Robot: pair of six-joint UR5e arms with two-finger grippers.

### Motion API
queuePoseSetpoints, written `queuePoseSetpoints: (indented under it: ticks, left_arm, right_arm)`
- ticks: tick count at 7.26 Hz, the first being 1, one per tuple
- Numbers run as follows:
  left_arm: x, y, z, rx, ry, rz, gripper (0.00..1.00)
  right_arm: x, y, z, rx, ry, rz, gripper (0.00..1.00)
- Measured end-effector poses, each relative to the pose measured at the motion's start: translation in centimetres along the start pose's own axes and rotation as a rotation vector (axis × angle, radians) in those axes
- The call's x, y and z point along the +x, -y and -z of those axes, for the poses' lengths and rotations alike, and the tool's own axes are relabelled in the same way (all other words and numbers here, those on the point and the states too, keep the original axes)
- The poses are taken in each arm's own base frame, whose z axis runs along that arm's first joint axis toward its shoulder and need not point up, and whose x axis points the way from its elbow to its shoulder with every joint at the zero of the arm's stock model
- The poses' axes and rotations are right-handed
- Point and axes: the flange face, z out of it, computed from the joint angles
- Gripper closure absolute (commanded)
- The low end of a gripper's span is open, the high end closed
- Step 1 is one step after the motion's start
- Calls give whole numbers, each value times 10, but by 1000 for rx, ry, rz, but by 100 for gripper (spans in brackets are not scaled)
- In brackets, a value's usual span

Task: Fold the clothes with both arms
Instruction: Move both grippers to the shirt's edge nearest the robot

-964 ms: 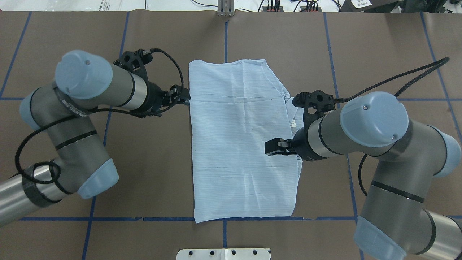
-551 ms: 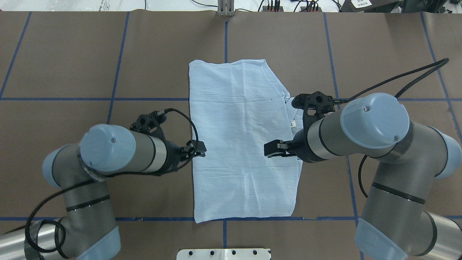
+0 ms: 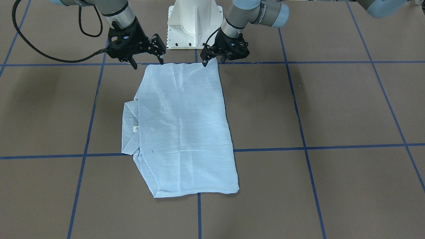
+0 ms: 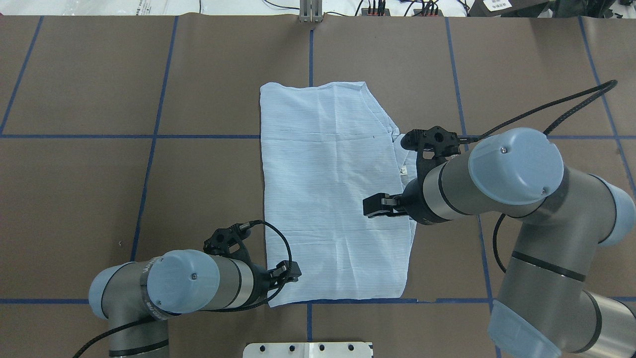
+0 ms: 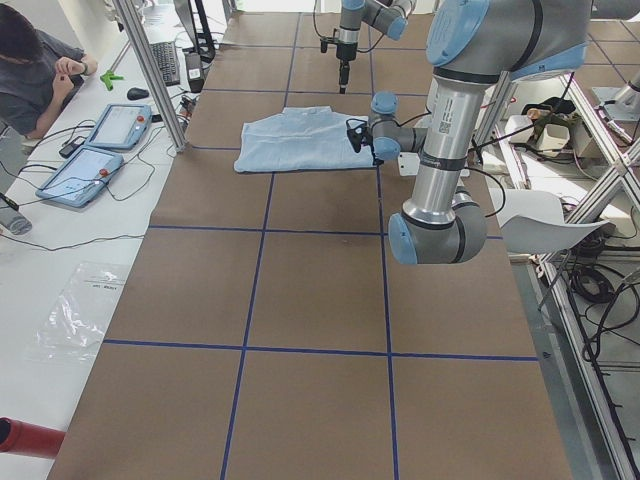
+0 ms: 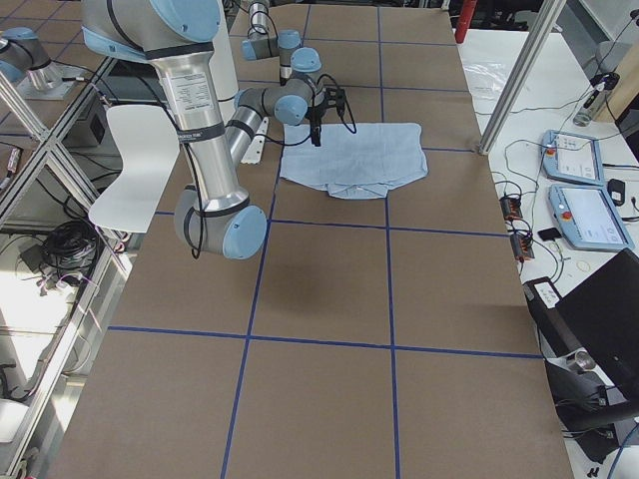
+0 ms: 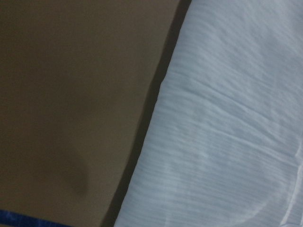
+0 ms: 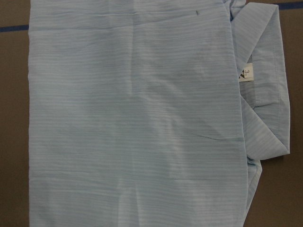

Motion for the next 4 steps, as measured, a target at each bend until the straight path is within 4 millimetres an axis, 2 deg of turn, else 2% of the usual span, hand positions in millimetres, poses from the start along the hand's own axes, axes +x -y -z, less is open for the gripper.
queuePoseSetpoints:
  ticks: [3,4]
  left_arm:
    - [-5,-6,-14,-8,32,-1,19]
    - [-7,-6,-18,-7,39,-3,26]
  right_arm:
    - [0,0,1,1,1,0,0]
    - [-1,0,1,1,2,0,0]
